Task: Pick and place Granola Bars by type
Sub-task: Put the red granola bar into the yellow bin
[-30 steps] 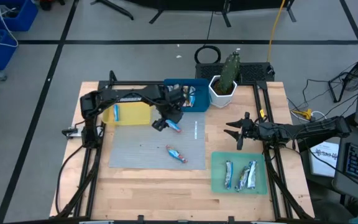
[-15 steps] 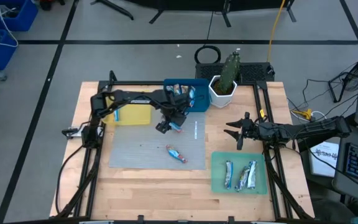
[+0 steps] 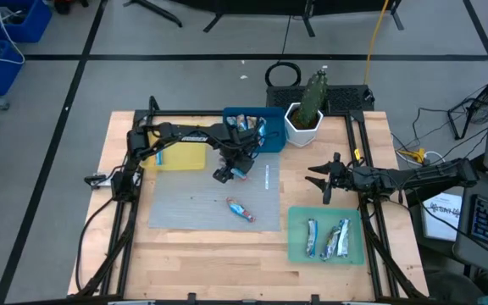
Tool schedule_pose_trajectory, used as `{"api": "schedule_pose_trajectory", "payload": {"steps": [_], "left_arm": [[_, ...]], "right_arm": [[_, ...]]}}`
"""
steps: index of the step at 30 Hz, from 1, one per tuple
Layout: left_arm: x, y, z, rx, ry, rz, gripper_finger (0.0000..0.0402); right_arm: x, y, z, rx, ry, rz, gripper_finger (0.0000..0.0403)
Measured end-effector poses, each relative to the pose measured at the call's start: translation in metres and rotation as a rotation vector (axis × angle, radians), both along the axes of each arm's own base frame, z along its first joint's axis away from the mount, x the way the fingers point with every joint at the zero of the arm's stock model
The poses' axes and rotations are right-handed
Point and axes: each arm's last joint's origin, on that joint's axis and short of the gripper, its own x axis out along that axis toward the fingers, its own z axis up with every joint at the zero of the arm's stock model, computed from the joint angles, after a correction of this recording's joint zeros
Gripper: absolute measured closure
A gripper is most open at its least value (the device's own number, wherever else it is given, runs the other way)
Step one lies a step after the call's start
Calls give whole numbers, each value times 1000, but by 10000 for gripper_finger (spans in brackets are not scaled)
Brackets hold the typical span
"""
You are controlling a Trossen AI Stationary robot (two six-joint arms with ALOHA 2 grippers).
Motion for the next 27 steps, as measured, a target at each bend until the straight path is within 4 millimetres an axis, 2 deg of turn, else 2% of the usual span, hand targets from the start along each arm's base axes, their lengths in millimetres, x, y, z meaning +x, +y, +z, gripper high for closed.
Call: {"api": "schedule_pose_trajectory", "payload": {"steps": [4, 13, 17, 19, 22, 27], "left_arm": [[-3, -1, -3, -10, 34, -25, 145], [-4, -1, -4, 10, 59, -19, 310], [-4, 0, -3, 8, 68, 42, 367], [-5, -1, 0, 7, 72, 84, 384], [-8, -1, 14, 6, 55, 154, 387], [-20, -4, 59, 32, -35, 260, 382]], "right_arm": [[0, 0, 0, 0, 0, 0, 245], [0, 0, 0, 0, 0, 0, 245], [0, 0, 0, 0, 0, 0, 245], [0, 0, 0, 0, 0, 0, 245], [0, 0, 0, 0, 0, 0, 245], [0, 0, 0, 0, 0, 0, 245]]}}
